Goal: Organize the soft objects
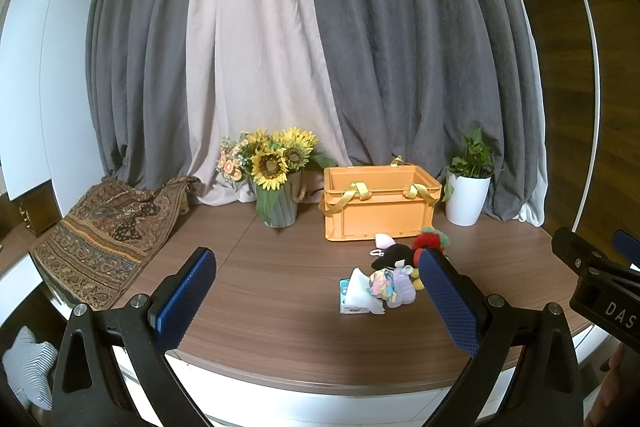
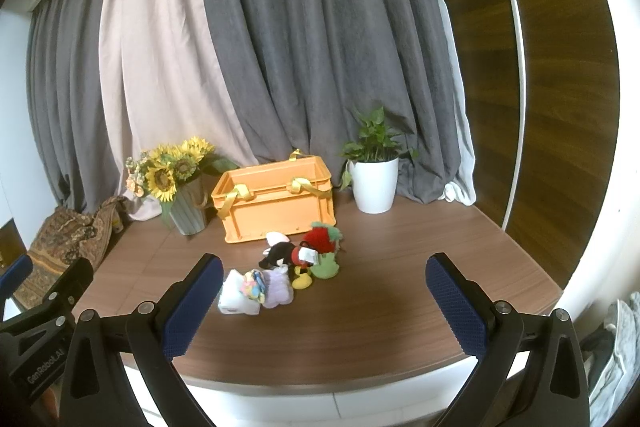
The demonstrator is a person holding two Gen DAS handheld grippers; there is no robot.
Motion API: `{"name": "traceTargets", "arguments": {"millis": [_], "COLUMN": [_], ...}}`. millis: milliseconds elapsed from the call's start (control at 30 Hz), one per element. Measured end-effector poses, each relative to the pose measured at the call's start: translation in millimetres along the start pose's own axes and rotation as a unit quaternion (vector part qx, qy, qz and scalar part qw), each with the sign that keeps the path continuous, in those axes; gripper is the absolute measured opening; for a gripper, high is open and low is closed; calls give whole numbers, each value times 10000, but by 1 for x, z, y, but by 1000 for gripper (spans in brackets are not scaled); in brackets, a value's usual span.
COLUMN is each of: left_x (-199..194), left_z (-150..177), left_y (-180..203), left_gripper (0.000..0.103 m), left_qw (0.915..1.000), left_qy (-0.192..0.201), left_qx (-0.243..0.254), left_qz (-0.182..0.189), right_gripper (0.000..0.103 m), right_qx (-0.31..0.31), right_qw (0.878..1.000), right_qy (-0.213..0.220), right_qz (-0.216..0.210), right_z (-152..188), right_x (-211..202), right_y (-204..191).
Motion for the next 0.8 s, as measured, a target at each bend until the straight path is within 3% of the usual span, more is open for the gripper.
{"name": "traceTargets", "arguments": {"millis": [800], "left_x": [-2], "left_z": [0], "left_y": [3], "left_gripper": [103], "left_qw": [10000], "left_qy": [38], "left_qx": [18], "left_qz": [85], "right_gripper": [103], "right_qx": [1], "right_qw": [10000], "right_qy": [21], "right_qz": [4], "right_z": [-6], "right_x": [-3], "right_y": [-1]}}
Point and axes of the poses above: each gripper's, at about its wrist camera, not at the fingertips, and x roughly the way its jaws point, y to its right, z to its underside, the point moved 5 cm from there along x, roughly the way its jaws point, and after that the axes turned 11 degrees about -y, right-handed, at the moved point
